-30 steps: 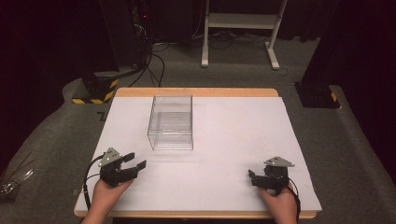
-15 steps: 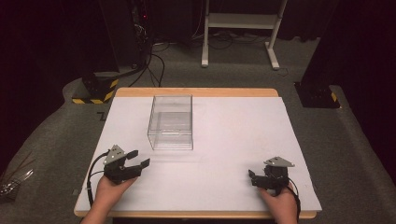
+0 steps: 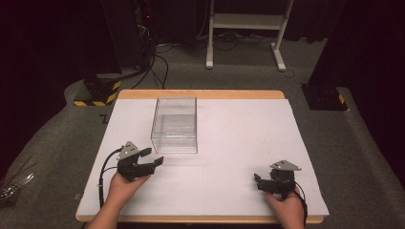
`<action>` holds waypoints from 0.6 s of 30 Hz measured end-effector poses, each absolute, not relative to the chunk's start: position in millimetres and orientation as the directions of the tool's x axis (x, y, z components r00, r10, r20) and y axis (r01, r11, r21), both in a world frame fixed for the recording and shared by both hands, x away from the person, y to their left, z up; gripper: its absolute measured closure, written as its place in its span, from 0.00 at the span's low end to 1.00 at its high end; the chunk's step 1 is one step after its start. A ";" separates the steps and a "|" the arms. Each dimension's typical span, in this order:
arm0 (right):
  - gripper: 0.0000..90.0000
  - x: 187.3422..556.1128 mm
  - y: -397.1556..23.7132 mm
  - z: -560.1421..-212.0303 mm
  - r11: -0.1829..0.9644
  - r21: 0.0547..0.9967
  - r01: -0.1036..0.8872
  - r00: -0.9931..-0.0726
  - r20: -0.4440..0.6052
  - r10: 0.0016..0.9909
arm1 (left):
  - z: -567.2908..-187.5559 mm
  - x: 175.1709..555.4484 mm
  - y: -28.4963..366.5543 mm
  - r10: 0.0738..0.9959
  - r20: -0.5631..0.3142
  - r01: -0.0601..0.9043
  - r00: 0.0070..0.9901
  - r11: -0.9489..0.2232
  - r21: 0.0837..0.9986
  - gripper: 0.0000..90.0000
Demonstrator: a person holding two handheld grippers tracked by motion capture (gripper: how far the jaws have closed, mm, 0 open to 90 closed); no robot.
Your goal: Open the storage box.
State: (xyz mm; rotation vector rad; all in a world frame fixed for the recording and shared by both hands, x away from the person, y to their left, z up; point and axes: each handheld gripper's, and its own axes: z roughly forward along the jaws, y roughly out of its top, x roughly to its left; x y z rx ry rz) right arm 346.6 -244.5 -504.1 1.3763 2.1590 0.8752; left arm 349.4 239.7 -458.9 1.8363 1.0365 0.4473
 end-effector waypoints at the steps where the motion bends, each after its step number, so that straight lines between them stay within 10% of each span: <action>1: 0.14 346.6 -244.5 -504.1 0.307 0.707 0.637 -0.413 -0.023 0.910 | -458.9 349.4 239.7 0.809 -0.127 0.463 0.574 -0.193 0.865 0.37; 18: 0.14 346.8 -244.7 -504.1 0.308 0.707 0.636 -0.415 -0.023 0.910 | -454.6 373.6 218.8 0.798 -0.135 0.466 0.587 -0.196 0.863 0.37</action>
